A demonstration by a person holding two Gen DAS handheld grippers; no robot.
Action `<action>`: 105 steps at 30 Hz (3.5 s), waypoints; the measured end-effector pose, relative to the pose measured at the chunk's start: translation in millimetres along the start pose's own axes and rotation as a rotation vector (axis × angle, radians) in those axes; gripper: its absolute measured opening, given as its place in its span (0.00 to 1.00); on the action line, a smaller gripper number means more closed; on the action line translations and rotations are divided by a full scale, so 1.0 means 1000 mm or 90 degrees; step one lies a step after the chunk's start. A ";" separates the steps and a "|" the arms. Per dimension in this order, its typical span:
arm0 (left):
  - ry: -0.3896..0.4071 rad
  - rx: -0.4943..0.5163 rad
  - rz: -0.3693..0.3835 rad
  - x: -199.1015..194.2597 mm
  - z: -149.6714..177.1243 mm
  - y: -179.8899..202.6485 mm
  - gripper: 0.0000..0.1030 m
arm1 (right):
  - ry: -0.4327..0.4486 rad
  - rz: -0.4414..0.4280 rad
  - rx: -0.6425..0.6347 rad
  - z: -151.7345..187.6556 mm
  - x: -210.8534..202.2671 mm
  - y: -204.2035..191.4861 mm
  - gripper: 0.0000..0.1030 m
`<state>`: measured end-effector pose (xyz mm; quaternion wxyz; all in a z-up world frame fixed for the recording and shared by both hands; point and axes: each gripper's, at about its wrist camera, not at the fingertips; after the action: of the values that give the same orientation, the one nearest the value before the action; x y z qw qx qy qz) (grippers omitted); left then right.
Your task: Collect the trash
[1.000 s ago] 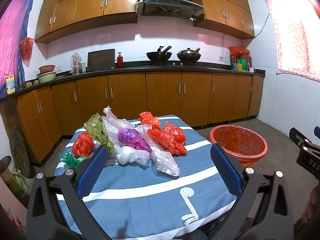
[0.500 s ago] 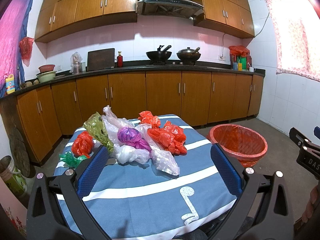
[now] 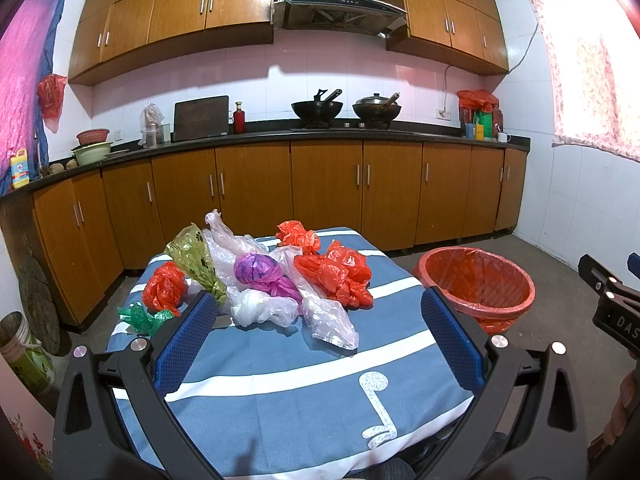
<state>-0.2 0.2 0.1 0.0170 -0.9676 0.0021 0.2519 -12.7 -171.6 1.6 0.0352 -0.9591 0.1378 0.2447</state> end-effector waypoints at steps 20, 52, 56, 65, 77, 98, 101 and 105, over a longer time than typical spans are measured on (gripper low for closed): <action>-0.007 -0.004 -0.008 -0.001 0.004 -0.005 0.98 | -0.007 -0.014 -0.006 0.000 0.008 -0.002 0.96; -0.096 -0.158 -0.213 0.081 0.014 -0.170 0.98 | -0.192 -0.235 -0.109 -0.051 0.218 -0.174 0.87; -0.102 -0.153 -0.232 0.092 0.014 -0.177 0.98 | -0.223 -0.239 -0.134 -0.051 0.251 -0.197 0.78; -0.110 -0.148 -0.245 0.110 0.012 -0.188 0.98 | -0.283 -0.248 -0.145 -0.049 0.301 -0.221 0.59; -0.145 -0.144 -0.211 0.127 0.013 -0.198 0.89 | -0.252 -0.267 -0.140 -0.043 0.289 -0.211 0.18; -0.278 -0.169 -0.188 0.165 0.026 -0.235 0.78 | -0.231 -0.269 -0.152 -0.045 0.273 -0.204 0.17; -0.280 -0.170 -0.165 0.168 0.026 -0.235 0.75 | -0.231 -0.270 -0.154 -0.045 0.272 -0.205 0.17; -0.292 -0.181 -0.125 0.173 0.028 -0.234 0.64 | -0.232 -0.270 -0.154 -0.044 0.272 -0.205 0.17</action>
<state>140.3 235.7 -101.8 -0.0942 -0.8736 -0.1304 0.4592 294.5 -48.3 -89.8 -0.0049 -0.9040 -0.1042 0.4145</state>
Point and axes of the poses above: each gripper's, at about its wrist camera, not at the fingertips, and x roughly the way its jaws point, y to its right, z to its underside, and after that the axes turned 10 degrees about -y, right-handed
